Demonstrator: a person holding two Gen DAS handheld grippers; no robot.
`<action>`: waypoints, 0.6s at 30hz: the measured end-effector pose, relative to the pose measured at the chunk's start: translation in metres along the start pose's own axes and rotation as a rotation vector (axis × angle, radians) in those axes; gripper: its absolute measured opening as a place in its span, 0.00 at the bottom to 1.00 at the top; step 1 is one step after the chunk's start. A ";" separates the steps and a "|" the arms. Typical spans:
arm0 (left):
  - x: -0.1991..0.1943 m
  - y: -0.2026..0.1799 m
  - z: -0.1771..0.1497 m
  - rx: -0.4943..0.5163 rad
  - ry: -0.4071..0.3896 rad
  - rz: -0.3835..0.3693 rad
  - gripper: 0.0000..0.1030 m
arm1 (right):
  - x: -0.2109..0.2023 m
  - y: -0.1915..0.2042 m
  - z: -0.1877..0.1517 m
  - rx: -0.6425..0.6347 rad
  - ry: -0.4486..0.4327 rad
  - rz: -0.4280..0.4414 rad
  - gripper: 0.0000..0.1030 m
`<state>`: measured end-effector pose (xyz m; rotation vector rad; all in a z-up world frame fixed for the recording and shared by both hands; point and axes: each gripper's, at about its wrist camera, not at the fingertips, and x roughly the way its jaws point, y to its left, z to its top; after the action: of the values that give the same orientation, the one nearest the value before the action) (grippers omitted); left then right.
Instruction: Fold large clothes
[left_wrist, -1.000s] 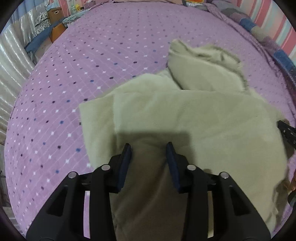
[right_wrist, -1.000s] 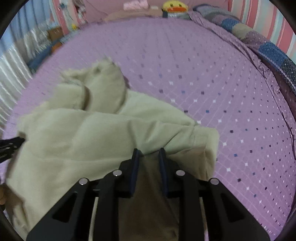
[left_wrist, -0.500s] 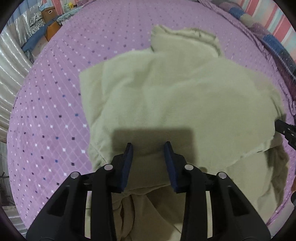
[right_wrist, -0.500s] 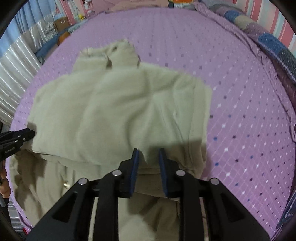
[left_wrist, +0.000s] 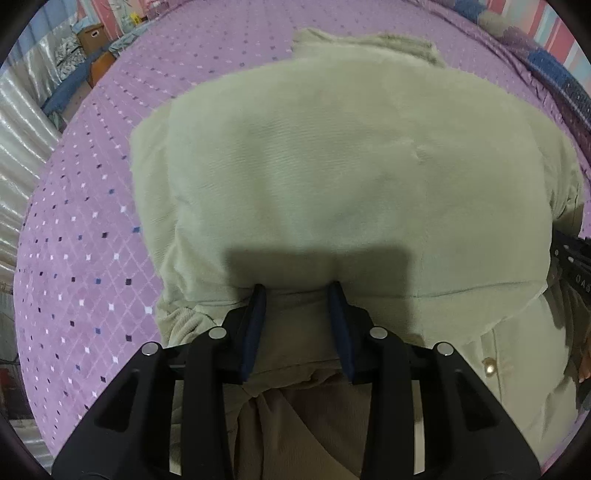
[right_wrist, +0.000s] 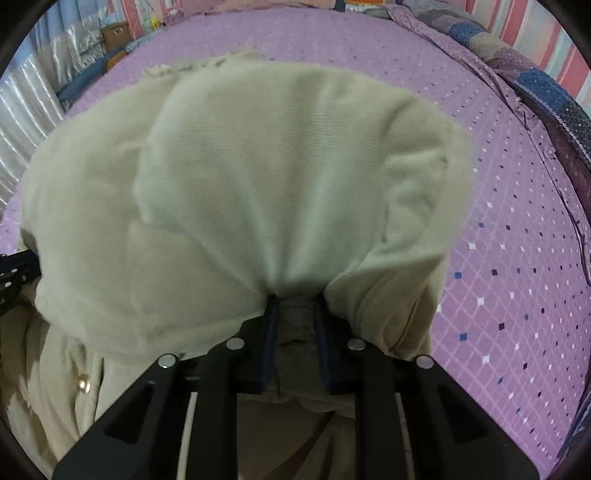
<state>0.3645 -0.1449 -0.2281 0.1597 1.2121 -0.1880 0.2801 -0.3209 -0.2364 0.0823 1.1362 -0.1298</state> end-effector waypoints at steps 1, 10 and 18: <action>-0.007 0.003 -0.003 -0.014 -0.015 -0.009 0.38 | -0.005 -0.001 -0.002 0.004 -0.018 0.014 0.21; -0.083 0.031 -0.052 -0.072 -0.208 0.004 0.97 | -0.094 -0.016 -0.073 -0.016 -0.298 -0.006 0.87; -0.085 0.066 -0.120 -0.123 -0.276 0.024 0.97 | -0.120 -0.034 -0.156 0.017 -0.384 -0.215 0.96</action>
<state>0.2414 -0.0487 -0.1885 0.0389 0.9436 -0.1098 0.0849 -0.3269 -0.1929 -0.0495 0.7578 -0.3318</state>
